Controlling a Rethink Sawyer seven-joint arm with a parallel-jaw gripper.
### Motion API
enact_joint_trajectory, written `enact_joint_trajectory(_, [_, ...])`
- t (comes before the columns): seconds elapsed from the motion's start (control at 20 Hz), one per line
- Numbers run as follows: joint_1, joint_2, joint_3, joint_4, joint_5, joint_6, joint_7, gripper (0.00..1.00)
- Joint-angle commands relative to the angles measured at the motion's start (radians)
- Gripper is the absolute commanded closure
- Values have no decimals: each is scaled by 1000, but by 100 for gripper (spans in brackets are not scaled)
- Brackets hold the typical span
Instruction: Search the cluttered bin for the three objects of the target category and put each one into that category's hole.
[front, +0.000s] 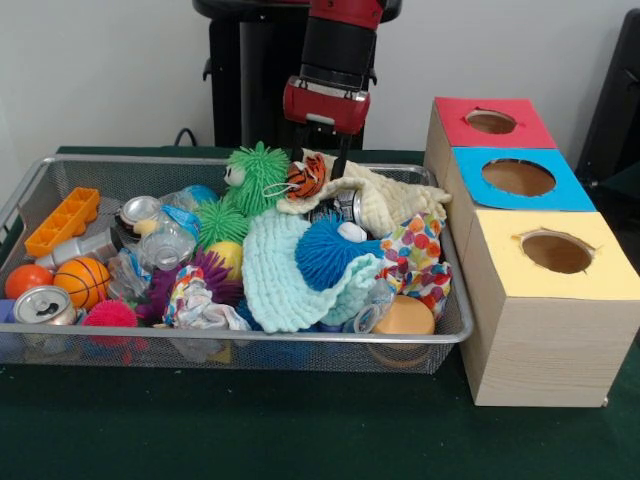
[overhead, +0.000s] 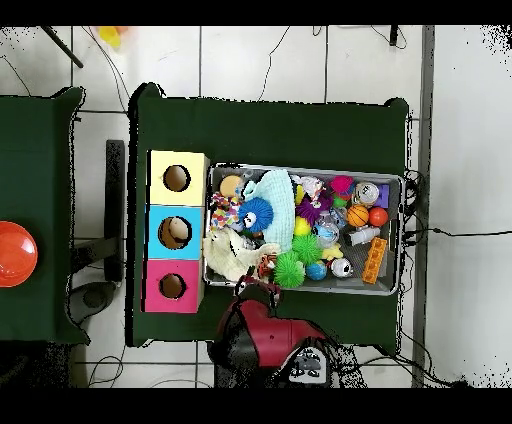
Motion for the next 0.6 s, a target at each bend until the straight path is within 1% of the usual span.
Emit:
enact_joint_trajectory(0.05, [-48,70,24,-76,31,-104,148,0])
enact_joint_trajectory(0.25, [-58,84,34,-68,32,-125,160,0])
enact_joint_trajectory(0.35, [-51,92,30,-64,39,-140,164,0])
enact_joint_trajectory(0.4, [-50,98,25,-60,42,-171,169,100])
enact_joint_trajectory(0.6, [-49,88,28,-55,43,-163,168,100])
